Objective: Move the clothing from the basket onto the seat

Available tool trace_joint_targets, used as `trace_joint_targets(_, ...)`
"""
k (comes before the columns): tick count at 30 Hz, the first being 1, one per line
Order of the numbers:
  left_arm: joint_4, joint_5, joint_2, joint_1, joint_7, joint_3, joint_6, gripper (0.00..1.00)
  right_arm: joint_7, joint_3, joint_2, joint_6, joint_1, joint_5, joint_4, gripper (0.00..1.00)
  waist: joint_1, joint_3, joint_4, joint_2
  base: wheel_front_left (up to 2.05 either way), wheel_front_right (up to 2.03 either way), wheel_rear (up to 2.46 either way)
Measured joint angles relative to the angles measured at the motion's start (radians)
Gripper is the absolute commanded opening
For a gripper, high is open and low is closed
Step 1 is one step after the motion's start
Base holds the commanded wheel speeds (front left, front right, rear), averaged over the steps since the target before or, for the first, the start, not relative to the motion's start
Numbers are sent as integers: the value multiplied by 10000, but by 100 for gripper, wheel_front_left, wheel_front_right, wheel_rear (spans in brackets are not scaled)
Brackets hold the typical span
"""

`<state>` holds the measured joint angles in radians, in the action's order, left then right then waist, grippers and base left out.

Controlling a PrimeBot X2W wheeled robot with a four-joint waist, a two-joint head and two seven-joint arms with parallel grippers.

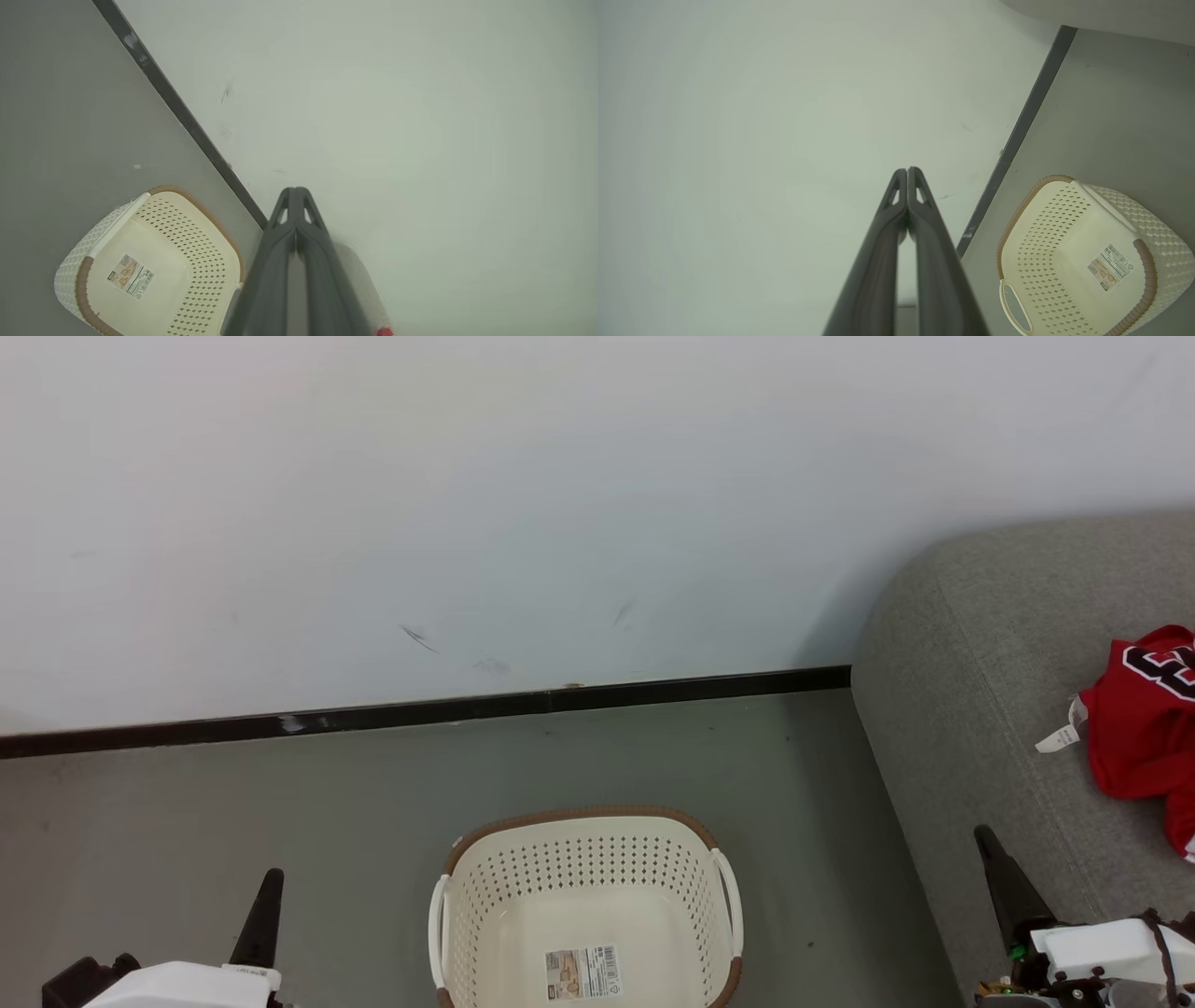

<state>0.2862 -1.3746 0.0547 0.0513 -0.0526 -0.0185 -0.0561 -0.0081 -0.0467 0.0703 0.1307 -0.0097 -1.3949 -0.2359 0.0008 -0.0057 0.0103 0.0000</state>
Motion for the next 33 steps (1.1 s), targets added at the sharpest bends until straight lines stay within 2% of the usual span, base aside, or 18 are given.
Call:
trace_joint_targets(18, -36, -2176, -199, 84, -587, -619, -631, 0, 525, -96, 92, 0, -414, -2583, -215, 0, -2, 81, -102, 0, 0, 0, 0)
trace_joint_targets(33, -38, -2261, -213, 88, -606, -646, -671, 0, 537, -119, 102, 0, -416, -2627, -247, 0, -3, 82, -102, 0, 0, 0, 0)
